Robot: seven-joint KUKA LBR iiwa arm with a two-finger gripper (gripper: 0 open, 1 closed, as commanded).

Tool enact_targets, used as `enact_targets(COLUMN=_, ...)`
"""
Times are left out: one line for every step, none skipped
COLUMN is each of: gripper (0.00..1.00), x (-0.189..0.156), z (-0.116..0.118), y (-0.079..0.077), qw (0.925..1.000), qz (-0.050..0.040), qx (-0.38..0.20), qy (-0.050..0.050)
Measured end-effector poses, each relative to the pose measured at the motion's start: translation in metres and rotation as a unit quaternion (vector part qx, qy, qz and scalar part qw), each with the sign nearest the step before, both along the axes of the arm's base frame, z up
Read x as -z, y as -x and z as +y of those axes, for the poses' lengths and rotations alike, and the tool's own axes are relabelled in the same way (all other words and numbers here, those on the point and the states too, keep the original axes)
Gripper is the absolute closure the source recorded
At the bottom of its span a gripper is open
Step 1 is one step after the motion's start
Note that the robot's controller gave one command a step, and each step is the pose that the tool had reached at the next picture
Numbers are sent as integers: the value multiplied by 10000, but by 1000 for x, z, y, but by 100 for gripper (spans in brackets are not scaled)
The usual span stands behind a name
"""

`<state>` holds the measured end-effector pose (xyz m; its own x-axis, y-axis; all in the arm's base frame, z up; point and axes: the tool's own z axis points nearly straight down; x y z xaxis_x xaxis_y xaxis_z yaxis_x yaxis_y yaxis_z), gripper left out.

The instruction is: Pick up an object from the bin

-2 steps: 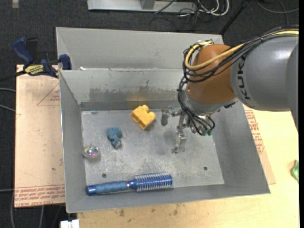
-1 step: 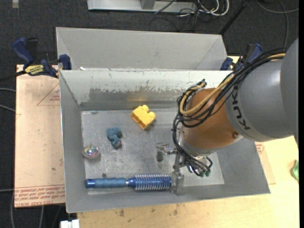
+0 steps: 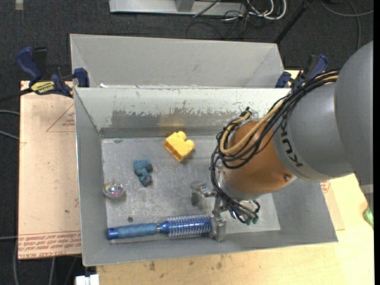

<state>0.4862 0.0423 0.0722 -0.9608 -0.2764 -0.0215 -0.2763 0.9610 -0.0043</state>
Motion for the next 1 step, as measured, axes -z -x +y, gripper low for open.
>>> enact_targets(gripper=100, x=3, z=0, y=6, qw=9999, qz=103, qx=-11, qy=8)
